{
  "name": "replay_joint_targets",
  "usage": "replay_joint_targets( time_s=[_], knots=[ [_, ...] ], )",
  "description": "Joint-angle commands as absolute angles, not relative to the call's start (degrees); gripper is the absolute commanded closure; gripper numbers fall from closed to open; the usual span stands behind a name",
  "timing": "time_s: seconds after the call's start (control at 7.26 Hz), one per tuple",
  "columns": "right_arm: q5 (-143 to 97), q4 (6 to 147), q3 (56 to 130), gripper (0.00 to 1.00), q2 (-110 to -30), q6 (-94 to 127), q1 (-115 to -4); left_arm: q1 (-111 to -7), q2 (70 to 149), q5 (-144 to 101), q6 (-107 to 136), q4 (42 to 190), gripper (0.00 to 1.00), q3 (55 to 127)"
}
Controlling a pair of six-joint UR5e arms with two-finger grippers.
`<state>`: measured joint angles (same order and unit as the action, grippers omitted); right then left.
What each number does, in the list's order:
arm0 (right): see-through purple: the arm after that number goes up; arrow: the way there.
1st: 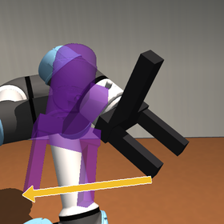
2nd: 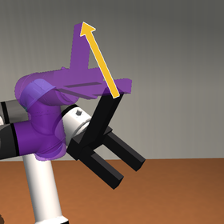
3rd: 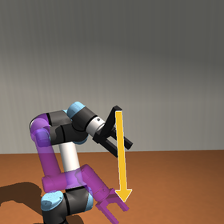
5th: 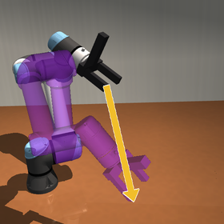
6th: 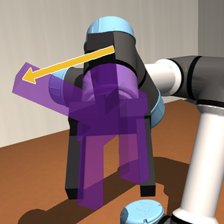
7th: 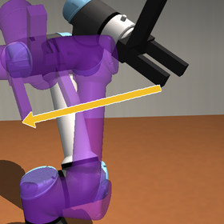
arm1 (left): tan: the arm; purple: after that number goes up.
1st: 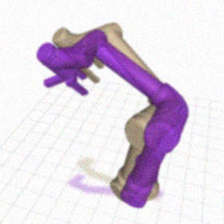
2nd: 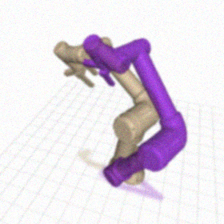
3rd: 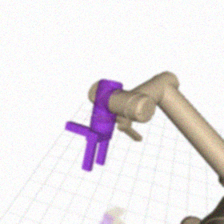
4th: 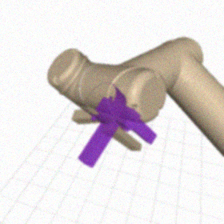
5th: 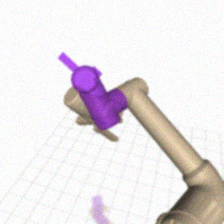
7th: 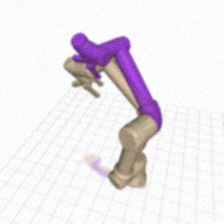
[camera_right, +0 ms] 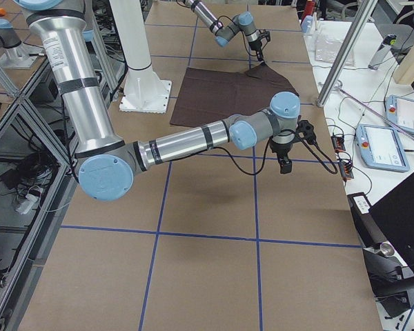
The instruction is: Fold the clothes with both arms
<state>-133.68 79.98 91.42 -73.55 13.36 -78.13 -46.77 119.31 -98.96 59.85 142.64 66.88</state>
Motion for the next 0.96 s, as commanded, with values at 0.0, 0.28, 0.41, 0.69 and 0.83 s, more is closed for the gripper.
replay_joint_targets(
  time_s=[0.0,0.28,0.41,0.69,0.83],
  knots=[
    [-133.7,80.0,91.5,0.0,-73.6,13.4,-78.1,-46.8,121.2,-99.1,60.1,141.8,1.0,67.2],
    [-133.7,80.0,91.6,0.0,-73.6,13.7,-78.1,-46.5,125.8,-99.1,63.7,129.1,1.0,71.7],
    [-133.7,80.0,91.6,0.0,-73.5,13.9,-78.0,-45.1,130.1,-99.0,67.8,122.8,1.0,72.1],
    [-133.7,80.0,91.5,0.0,-73.4,14.0,-78.0,-42.5,133.7,-97.8,70.4,117.6,1.0,72.0],
    [-133.7,80.0,91.5,0.0,-73.4,14.0,-78.0,-41.7,134.4,-97.8,70.8,117.4,1.0,71.6]
  ],
)
